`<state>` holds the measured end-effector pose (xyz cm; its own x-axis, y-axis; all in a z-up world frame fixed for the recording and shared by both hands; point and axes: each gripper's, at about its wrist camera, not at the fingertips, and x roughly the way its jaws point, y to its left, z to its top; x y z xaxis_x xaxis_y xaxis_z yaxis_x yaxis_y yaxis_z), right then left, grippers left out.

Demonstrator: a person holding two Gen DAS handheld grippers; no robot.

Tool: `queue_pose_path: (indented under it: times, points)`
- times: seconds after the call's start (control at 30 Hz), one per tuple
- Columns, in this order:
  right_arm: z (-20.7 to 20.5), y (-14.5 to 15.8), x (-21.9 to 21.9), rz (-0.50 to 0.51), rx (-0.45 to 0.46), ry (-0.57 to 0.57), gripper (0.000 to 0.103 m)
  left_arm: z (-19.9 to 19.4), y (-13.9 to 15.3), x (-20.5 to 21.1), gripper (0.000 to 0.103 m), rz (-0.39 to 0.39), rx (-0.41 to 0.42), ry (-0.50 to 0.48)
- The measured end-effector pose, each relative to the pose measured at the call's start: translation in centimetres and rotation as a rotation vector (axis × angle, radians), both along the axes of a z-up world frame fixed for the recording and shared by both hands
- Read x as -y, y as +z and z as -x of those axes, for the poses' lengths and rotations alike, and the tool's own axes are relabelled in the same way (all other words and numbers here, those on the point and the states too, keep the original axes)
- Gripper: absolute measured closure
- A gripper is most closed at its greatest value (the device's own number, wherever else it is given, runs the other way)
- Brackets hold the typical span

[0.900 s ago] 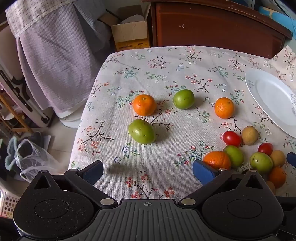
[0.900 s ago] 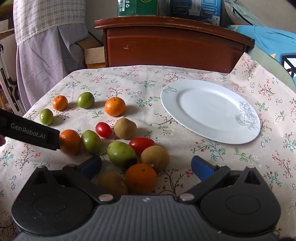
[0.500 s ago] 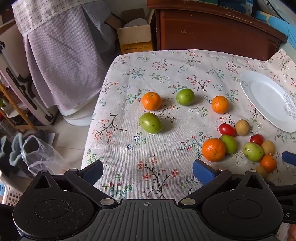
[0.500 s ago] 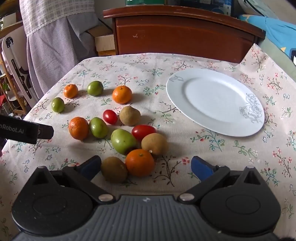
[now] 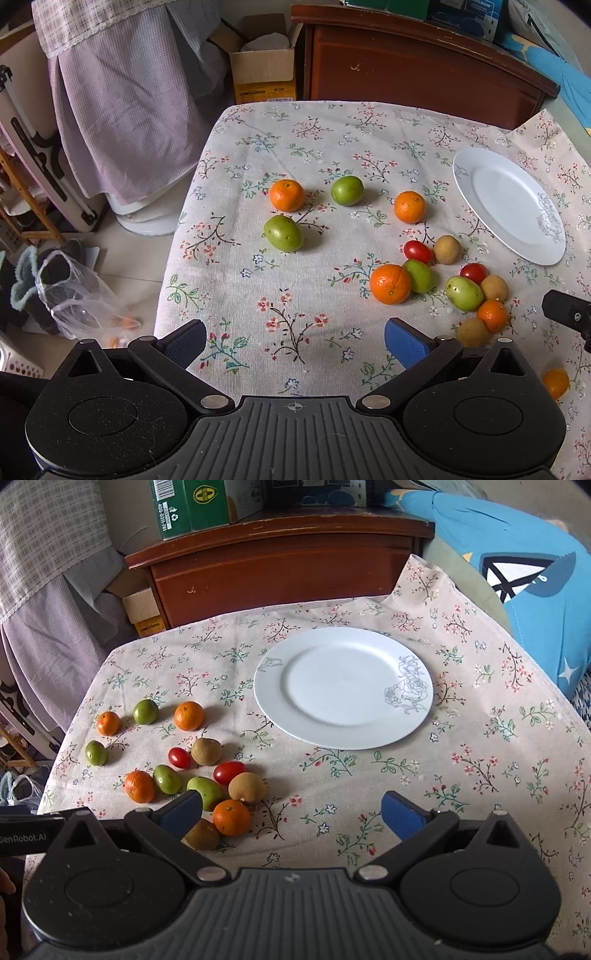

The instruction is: Organize fruits

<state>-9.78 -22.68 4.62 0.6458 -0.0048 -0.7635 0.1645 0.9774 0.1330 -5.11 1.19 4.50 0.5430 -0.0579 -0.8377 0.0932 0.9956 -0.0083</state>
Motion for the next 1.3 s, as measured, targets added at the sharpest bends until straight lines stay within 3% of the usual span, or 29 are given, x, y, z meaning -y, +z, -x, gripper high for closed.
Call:
queue_pose_path:
  times: [0.17,0.57,1.0,1.3]
  points:
    - [1.2,0.9,0.0,0.0,0.039,-0.022,0.001,0.2,0.3,0.0,0.0,-0.02,-0.004,0.018]
    - [0.0,-2.1,-2.7,0.036,-0.099,-0.009,0.001,0.0,-0.3,0.3,0.0,-0.077,-0.02,0.04]
    - [-0.6,-2.5,-5.3,0.15,-0.122,0.054,0.001,0.1,-0.5,0.6,0.0,-0.111,-0.012,0.054]
    - [-0.7,-3.0,-4.9,0.114,-0.136,0.009,0.001,0.2,-0.6,0.5,0.0,-0.127,-0.011,0.051]
